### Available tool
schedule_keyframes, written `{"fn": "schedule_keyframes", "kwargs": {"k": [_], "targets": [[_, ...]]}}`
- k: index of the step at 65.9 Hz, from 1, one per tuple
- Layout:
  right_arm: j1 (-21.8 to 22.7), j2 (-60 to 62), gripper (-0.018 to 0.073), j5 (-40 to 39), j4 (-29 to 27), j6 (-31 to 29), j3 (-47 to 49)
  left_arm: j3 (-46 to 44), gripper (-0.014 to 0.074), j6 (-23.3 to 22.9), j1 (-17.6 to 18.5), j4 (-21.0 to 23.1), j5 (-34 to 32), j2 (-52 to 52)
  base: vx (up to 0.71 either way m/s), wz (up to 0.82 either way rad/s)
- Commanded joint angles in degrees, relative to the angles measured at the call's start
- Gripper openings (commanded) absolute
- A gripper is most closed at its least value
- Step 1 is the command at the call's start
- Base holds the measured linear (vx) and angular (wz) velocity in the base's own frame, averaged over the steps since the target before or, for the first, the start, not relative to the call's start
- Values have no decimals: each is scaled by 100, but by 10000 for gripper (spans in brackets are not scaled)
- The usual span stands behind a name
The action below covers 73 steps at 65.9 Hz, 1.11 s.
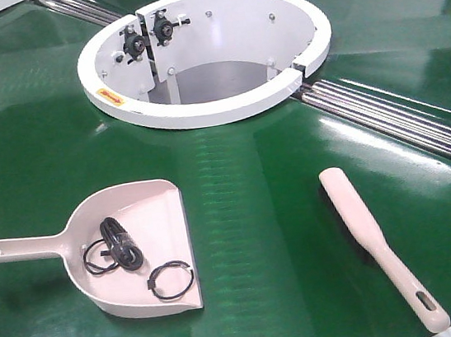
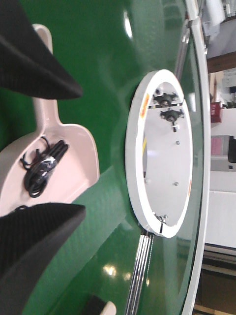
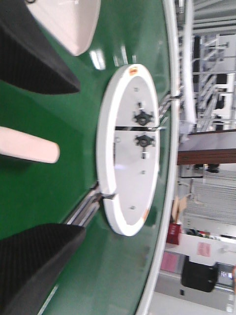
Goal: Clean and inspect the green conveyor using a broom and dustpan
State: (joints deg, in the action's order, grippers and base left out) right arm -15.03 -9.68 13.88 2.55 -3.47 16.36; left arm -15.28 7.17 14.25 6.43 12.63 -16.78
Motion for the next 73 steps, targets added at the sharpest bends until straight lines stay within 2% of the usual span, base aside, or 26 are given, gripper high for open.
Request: {"fn": "schedule_keyframes", "kwargs": {"k": [1, 6, 13, 17, 18, 33, 73], "targets": [[29, -58, 507, -543, -33, -83, -55, -42, 374, -131, 27, 34, -591, -47, 0, 0], [29, -58, 426, -535, -110, -83, -112, -25, 256, -129, 27, -113, -551, -47, 0, 0], [29, -58, 171, -508, -123, -83, -120, -25, -12, -123, 27, -276, -496, -47, 0, 0], [29, -58, -5, -508, -123, -83, -120, -25, -8, -121, 27, -269, -516, -47, 0, 0], [29, -58, -16, -508, -138, -67, -120, -25, -8, -121, 27, -269, -530, -47, 0, 0], [29, -58, -8, -507, -132, -68, -120, -25, -7, -117, 27, -262, -977, -47, 0, 0], [29, -58, -9, -507, -127, -80, -120, 36, -7, -117, 27, -258, -945, -47, 0, 0]]}}
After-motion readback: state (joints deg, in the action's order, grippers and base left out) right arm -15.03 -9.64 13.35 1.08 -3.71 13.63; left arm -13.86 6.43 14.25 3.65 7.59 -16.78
